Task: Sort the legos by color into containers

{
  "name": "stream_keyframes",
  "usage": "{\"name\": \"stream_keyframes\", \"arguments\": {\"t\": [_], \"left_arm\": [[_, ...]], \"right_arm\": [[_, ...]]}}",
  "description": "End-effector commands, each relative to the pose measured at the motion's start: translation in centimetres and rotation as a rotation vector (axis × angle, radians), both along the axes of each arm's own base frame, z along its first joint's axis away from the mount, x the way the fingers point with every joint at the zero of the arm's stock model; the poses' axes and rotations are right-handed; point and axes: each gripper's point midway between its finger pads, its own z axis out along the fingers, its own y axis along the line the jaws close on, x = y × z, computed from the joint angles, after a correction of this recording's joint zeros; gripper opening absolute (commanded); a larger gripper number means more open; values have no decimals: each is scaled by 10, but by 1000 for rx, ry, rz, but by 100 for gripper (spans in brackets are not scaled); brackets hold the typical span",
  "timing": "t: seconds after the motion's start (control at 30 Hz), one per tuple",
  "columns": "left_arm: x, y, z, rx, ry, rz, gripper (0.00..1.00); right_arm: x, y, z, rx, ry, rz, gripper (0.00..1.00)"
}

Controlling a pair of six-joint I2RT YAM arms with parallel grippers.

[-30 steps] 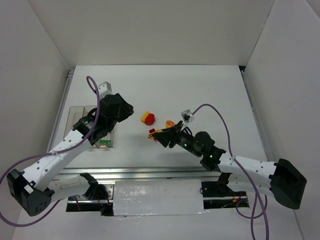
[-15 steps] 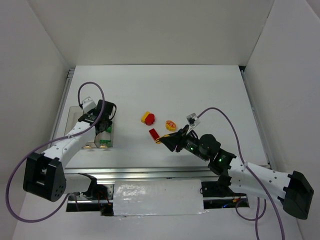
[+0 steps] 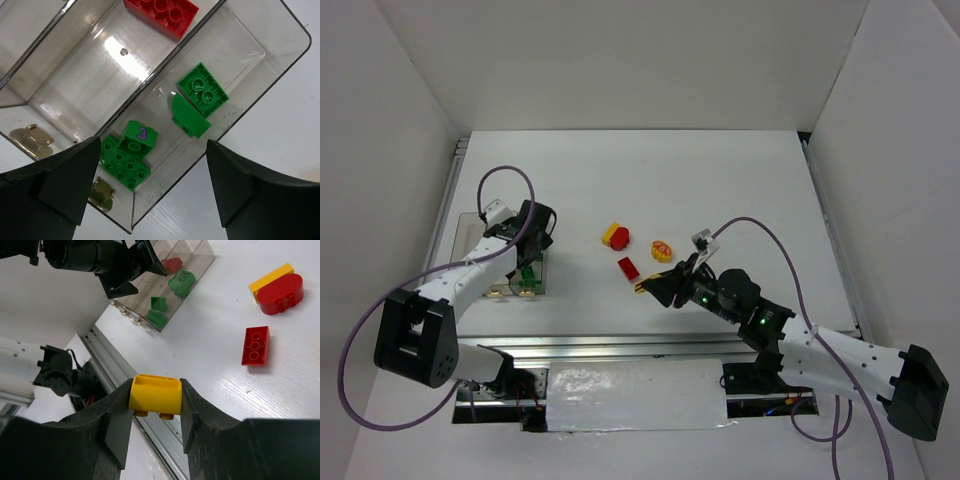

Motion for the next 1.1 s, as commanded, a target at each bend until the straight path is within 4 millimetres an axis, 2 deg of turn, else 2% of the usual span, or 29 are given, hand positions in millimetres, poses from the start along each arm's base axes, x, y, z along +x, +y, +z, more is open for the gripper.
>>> {"name": "stream_keyframes", "arguments": {"t": [0.0,0.07,0.1,0.13,0.17,0.2,0.23,0.27,0.3,0.33,0.4,0.43,0.5,0.53,0.6,0.67,0.73,0.93,1.07], "left_arm": [[8,7,29,13,-69,35,100],[10,6,46,15,-105,2,99],[11,4,62,1,-154,-20,99],[13,-8,69,-44,-178,-83,96],[19,-17,93,-60,-275,-182,95],[21,-30,106,-95,-335,-272,95],[19,-63,114,-200,-377,-449,94],[11,-79,128,-218,-439,-587,92],[11,-99,148,-263,-523,-703,93],[-7,-134,159,-362,-545,-930,93],[-30,-167,184,-456,-604,-1158,90],[-63,-192,197,-577,-620,-1377,89],[-98,-215,224,-661,-708,-1607,86],[-128,-225,235,-694,-737,-1735,86],[-152,-231,248,-658,-807,-1831,89],[-178,-241,250,-678,-820,-1935,89],[-192,-249,247,-704,-802,-1993,88],[-210,-258,239,-779,-791,-2062,85],[-209,-265,231,-786,-738,-2062,82]], "right_arm": [[0,5,16,12,-30,19,0],[-1,7,17,15,-23,28,0],[0,7,18,19,-23,26,0],[0,8,21,25,-22,26,0],[-6,12,27,39,-24,66,0],[-8,14,30,45,-23,86,0],[-10,16,36,53,-30,103,0],[-10,17,46,67,-42,119,0],[-17,20,52,77,-58,168,0],[-22,22,60,89,-75,201,0],[-34,24,78,122,-122,314,0],[-40,24,89,138,-145,362,0],[-54,24,101,160,-173,462,0],[-59,24,110,173,-194,488,0],[-70,25,123,183,-227,555,0],[-75,25,128,182,-240,594,0],[-76,26,133,186,-245,605,0],[-74,26,134,192,-250,592,0],[-80,27,136,201,-253,629,0]]}}
